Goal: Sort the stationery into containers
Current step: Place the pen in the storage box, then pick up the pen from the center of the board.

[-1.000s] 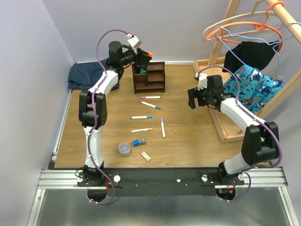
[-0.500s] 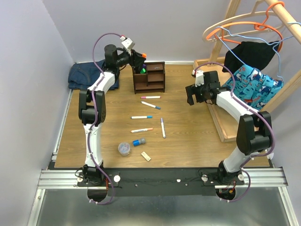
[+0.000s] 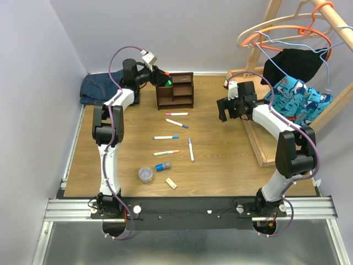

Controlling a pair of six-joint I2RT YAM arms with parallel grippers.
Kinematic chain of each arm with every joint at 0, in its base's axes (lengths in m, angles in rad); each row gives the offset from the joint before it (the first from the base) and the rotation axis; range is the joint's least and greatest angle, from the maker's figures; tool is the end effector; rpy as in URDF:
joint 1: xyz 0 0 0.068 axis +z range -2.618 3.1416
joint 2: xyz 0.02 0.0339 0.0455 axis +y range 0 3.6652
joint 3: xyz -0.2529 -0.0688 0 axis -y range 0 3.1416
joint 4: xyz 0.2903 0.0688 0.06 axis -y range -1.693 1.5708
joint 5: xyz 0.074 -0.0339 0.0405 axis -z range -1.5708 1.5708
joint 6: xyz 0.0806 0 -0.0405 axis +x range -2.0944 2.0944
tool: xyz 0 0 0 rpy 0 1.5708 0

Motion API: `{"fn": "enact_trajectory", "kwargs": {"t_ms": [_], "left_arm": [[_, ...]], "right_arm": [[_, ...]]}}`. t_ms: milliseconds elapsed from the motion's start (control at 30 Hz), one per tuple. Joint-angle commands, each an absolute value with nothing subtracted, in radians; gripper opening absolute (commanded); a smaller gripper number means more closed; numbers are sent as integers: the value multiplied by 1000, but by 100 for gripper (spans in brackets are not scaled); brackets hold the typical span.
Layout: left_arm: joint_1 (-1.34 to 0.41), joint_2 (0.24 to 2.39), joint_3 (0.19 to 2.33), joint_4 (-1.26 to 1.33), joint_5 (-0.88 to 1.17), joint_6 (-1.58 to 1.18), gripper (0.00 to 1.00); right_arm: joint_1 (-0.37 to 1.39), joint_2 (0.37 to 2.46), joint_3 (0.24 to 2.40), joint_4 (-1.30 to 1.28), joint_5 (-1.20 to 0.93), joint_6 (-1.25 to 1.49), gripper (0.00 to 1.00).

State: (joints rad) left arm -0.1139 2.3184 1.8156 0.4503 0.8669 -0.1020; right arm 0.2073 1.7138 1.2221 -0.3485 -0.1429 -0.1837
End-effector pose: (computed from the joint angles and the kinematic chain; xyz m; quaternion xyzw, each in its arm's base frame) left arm 0.5903 -0.1294 0.2050 0.2930 0.6566 -0.3702 0.5882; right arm 0.4311 0.1024 0.1651 -0.2060 0.9089 0.0709 0.3555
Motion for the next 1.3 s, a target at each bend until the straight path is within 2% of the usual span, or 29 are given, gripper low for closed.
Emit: {"fn": "enact_trajectory", "kwargs": {"t_ms": [0, 233, 433, 533, 633, 767, 867, 1100, 1267], "left_arm": [[-100, 2243, 1799, 439, 884, -48, 47], [-97, 2192, 1829, 368, 884, -5, 57], [-109, 2068, 1792, 353, 934, -20, 59], [-133, 1974, 1730, 244, 945, 101, 60], [-176, 1879, 1672, 5, 917, 288, 60], [-282, 1757, 1583, -413, 804, 527, 60], [-394, 1718, 1525, -602, 684, 603, 60], [-543, 1769, 1439, -742, 503, 436, 55], [-598, 1802, 1367, -759, 414, 466, 53]], "right_arm": [[204, 1700, 1209, -345, -138, -186, 97], [204, 1654, 1163, -333, -147, -190, 97], [204, 1598, 1109, -293, -156, -187, 97], [204, 1586, 1082, -290, -169, -184, 97], [206, 1582, 1074, -287, -181, -184, 97], [204, 1574, 1068, -279, -190, -186, 97], [204, 1568, 1069, -287, -201, -189, 97], [204, 1528, 1052, -288, -212, -184, 97], [204, 1483, 1016, -290, -224, -164, 97]]}}
